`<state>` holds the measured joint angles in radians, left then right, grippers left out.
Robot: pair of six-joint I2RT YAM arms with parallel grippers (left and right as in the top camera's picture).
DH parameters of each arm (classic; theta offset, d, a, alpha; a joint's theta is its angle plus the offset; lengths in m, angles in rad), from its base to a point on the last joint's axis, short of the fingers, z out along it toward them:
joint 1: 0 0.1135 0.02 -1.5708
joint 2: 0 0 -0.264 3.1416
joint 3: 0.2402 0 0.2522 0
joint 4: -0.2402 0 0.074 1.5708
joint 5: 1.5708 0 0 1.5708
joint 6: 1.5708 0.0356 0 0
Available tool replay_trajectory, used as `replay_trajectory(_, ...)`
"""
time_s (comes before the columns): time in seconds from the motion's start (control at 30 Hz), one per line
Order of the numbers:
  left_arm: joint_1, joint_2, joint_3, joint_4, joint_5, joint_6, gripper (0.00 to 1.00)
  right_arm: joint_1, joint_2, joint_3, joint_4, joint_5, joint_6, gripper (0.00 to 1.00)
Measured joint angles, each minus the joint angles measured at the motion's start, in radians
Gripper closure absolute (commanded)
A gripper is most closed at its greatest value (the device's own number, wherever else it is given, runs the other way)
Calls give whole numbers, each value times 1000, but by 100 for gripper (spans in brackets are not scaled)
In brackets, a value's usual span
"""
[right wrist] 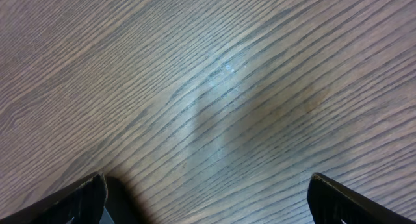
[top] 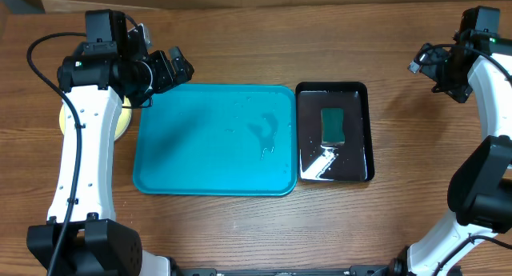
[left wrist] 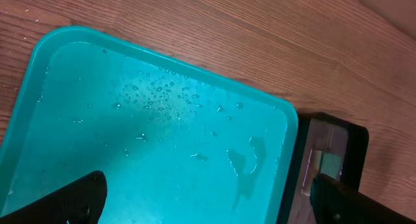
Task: Clean dirty plates on tray and stack at the side
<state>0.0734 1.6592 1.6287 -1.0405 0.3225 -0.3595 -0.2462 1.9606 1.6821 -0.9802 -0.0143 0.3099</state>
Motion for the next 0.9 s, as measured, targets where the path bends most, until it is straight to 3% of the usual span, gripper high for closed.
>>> replay_trajectory(0.37, 0, 0, 0, 0, 0, 0, 0, 15, -45, -2, -1, 4, 0, 0)
replay_trajectory(0.63, 0, 0, 0, 0, 0, 0, 0, 178, -343, -3, 2, 6, 0, 0)
replay_trajectory(0.9, 0, 0, 0, 0, 0, 0, 0, 445, -649, -3, 11, 29, 0, 0)
